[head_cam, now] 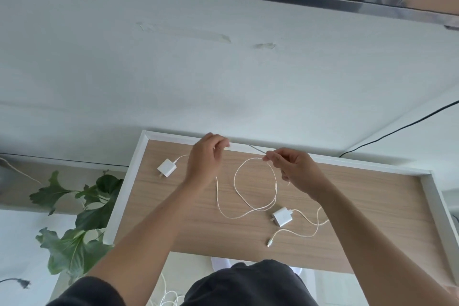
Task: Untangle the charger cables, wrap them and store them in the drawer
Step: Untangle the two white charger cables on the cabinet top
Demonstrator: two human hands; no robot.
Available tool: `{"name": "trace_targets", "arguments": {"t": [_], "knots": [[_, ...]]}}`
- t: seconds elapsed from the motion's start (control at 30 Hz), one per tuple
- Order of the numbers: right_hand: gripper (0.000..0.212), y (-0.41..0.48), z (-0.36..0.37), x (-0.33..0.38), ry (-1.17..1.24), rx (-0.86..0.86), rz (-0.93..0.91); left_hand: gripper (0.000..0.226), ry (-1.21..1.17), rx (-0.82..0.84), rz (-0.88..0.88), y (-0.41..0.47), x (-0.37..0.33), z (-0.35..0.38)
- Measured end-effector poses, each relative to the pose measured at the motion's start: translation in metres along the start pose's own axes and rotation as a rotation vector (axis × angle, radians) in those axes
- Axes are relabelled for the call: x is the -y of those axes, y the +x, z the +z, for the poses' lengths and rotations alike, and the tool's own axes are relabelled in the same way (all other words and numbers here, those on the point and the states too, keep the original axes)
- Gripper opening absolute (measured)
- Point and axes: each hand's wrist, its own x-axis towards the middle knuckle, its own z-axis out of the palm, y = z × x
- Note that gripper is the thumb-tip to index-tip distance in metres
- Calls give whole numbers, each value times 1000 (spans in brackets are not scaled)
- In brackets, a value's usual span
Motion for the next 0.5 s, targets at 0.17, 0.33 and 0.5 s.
{"name": "trace_targets", "arguments": {"t": [0.17, 0.33, 0.5], "knots": [[28, -13, -45, -20, -12, -99, 30, 27, 34, -141, -271, 7, 10, -14], [24, -29, -82, -42, -17, -156, 68, 28, 125, -239, -370, 1, -3, -11], [25, -40, -99, -41, 34, -31, 33, 46, -6, 111, 195, -17, -74, 31]]}}
